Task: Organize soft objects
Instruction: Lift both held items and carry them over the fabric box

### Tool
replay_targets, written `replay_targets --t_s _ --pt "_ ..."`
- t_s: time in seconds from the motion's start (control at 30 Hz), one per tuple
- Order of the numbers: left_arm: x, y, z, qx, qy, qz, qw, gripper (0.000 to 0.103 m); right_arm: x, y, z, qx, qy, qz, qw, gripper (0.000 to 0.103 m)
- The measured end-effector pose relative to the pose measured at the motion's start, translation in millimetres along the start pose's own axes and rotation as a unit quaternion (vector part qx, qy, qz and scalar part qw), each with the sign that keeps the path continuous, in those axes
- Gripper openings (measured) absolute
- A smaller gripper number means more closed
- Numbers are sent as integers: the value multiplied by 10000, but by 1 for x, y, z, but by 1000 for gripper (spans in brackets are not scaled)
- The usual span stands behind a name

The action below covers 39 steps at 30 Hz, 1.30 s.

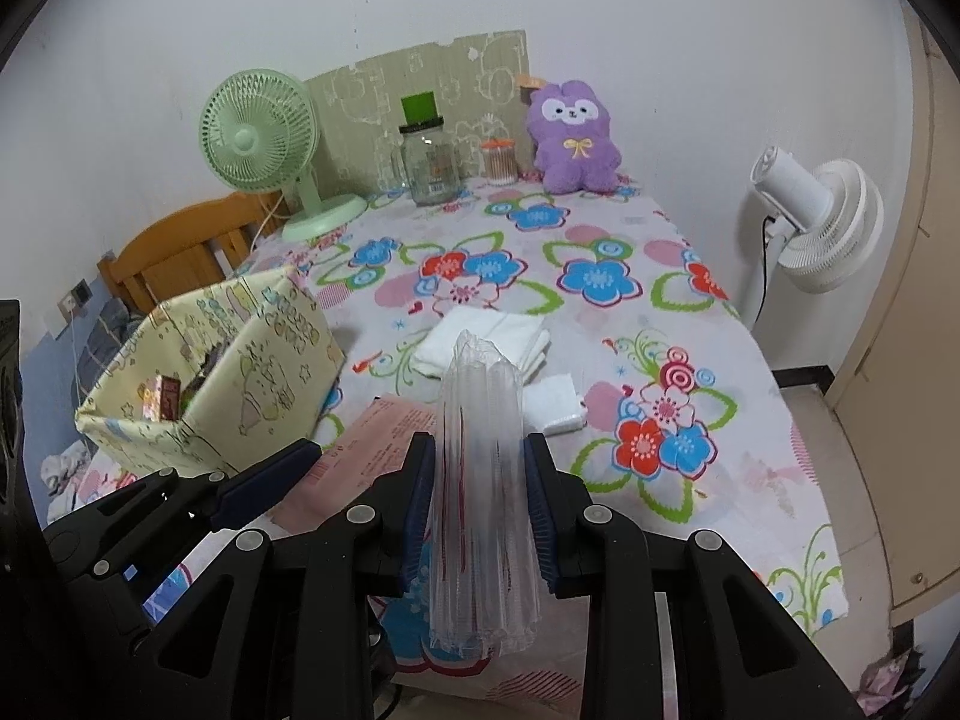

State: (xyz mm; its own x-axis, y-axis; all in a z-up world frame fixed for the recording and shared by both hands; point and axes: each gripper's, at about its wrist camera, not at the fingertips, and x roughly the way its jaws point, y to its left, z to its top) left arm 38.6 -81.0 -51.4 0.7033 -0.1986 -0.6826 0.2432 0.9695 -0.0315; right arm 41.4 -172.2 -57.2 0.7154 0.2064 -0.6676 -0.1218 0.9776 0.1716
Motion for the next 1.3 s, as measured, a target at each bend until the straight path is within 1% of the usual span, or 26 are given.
replay_targets --t_s 0.47,0.7,1.03,1.3 --pt "-26 0 26 27 -316 41 9995 39 -29 8 25 -48 -295 -32 9995 33" --pt "-35 1 36 31 -423 46 9991 39 -39 14 38 -181 -424 -103 9989 33" --pt "-40 8 49 64 -540 87 9985 39 -44 19 54 -228 -545 -115 9982 33" --pt "-40 19 58 33 -576 141 9982 39 -38 28 65 -273 -574 -106 9979 33"
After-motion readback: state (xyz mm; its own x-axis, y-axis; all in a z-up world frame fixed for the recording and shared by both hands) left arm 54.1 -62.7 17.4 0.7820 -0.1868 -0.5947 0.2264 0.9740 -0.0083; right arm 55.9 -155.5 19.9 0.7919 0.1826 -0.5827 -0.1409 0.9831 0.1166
